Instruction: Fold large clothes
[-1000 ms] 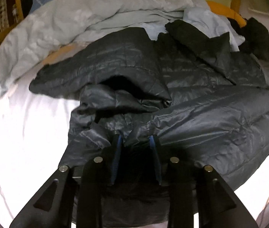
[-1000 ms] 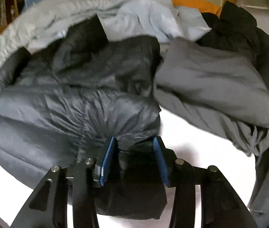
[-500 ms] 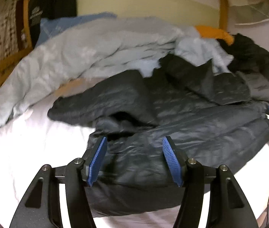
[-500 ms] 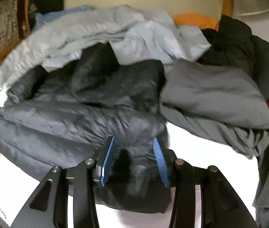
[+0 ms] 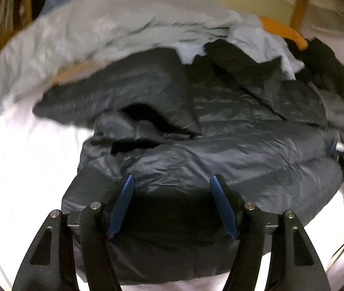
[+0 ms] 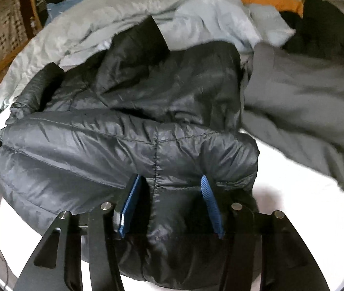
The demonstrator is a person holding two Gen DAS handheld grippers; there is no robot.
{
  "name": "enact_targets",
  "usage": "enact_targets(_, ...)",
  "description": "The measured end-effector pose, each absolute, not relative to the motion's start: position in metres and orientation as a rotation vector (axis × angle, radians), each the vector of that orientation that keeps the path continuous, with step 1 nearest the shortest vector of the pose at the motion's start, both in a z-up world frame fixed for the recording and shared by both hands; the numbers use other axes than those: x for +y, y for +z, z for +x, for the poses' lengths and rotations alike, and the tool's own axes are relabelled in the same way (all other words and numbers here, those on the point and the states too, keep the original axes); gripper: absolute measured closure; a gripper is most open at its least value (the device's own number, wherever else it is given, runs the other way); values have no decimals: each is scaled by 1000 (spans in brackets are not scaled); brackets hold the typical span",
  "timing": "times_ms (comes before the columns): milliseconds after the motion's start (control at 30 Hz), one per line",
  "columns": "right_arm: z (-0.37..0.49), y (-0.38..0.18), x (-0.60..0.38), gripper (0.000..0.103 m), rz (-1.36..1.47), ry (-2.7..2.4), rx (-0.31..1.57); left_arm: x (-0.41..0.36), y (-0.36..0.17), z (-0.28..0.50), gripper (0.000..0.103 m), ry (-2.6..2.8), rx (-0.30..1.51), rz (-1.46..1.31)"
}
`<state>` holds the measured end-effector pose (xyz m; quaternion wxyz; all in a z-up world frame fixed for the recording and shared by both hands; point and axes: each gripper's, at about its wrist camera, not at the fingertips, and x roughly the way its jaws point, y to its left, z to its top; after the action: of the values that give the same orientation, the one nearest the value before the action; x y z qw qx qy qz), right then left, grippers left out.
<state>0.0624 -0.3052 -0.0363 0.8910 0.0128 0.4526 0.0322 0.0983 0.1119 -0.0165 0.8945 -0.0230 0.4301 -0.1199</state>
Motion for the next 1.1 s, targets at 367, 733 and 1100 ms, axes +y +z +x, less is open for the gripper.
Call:
enact_targets(367,29,-22,-315,33,22,-34,803,130,-1,82,15,-206,861,-20)
enact_targets(733,-4,-43,-356,21,192,-40,834,145,-31,68,11,-228,966,-129)
enact_targets(1100,-10,-48,-336,89,189,105,871,110,-32,44,87,-291,992,-89)
